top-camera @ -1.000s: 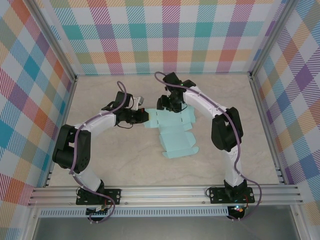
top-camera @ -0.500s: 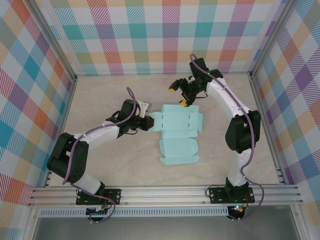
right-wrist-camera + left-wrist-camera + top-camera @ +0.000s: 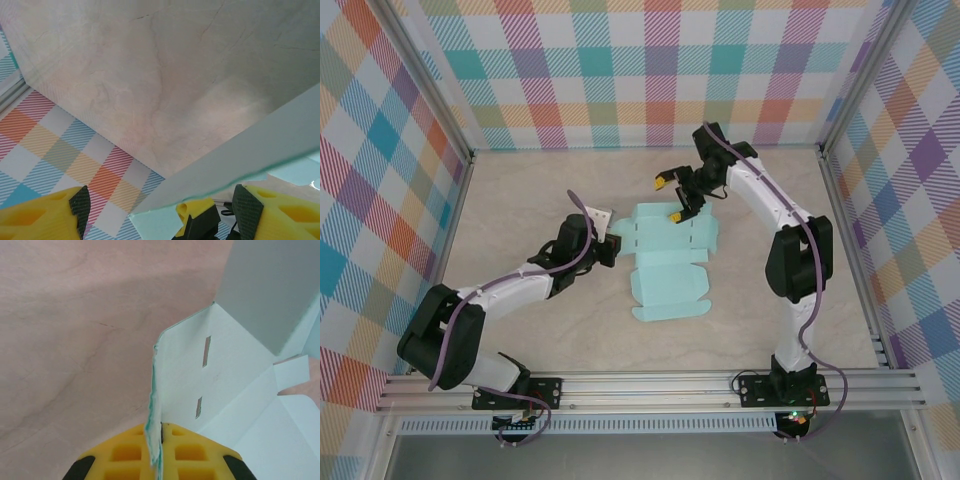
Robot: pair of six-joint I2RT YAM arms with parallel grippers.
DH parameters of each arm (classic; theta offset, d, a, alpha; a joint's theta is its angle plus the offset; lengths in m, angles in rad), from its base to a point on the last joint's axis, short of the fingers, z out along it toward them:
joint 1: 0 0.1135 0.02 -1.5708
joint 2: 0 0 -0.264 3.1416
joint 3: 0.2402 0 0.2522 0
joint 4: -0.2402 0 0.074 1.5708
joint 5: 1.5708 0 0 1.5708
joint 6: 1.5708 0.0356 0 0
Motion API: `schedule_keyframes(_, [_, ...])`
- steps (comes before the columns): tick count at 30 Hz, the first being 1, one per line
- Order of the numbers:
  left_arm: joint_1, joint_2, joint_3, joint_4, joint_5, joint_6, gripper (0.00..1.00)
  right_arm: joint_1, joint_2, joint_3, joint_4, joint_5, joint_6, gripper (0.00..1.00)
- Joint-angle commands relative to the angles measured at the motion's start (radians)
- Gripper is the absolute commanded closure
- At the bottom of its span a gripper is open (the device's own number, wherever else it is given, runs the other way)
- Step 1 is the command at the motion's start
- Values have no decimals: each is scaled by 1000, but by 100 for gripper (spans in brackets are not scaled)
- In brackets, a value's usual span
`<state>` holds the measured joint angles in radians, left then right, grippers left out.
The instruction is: Fold the paper box
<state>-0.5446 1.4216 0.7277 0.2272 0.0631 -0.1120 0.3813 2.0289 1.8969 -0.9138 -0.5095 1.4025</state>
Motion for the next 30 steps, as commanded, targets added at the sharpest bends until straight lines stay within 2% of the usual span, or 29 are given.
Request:
schedule_keyframes(1, [-16,-38,-14,82,-81,0,100,4,5,-9,-47,6,51,25])
schedule_keyframes(6, [-27,-35,-25,123,-130,-11,100,6,29,2,-64,46,35,37])
schedule_keyframes(12, [-37,-21,-42,147,-172,-38,100,18,29,43,-88,114,-11,66])
schedule_keyframes(14, [-36,-15,-38,146,-163,-64,99,21,24,56,-101,152,-42,71])
schedule_keyframes(15, [-37,-11,-37,143,-151,-72,87,21,19,58,-102,174,-60,76])
schedule_keyframes(17, [-36,-7,-39,133,-115,-72,53,19,17,63,-97,201,-104,79])
schedule_keyframes(18, [-37,-12,-42,120,-107,-72,41,18,17,68,-93,206,-131,83])
schedule_keyframes(19, [-36,-20,-42,101,-105,-76,31,17,19,69,-88,206,-157,83])
schedule_keyframes(21, [-30,-53,-49,63,-78,-73,19,17,18,60,-78,216,-215,87])
schedule_keyframes(23, [-21,-96,-66,47,-46,-52,15,16,8,18,-30,204,-271,88])
schedule_keyframes(26, [6,-168,-99,26,0,-31,11,16,-37,-115,154,165,-397,87])
schedule_keyframes(30, [43,-217,-111,-19,76,7,7,2,-113,-300,344,110,-481,87])
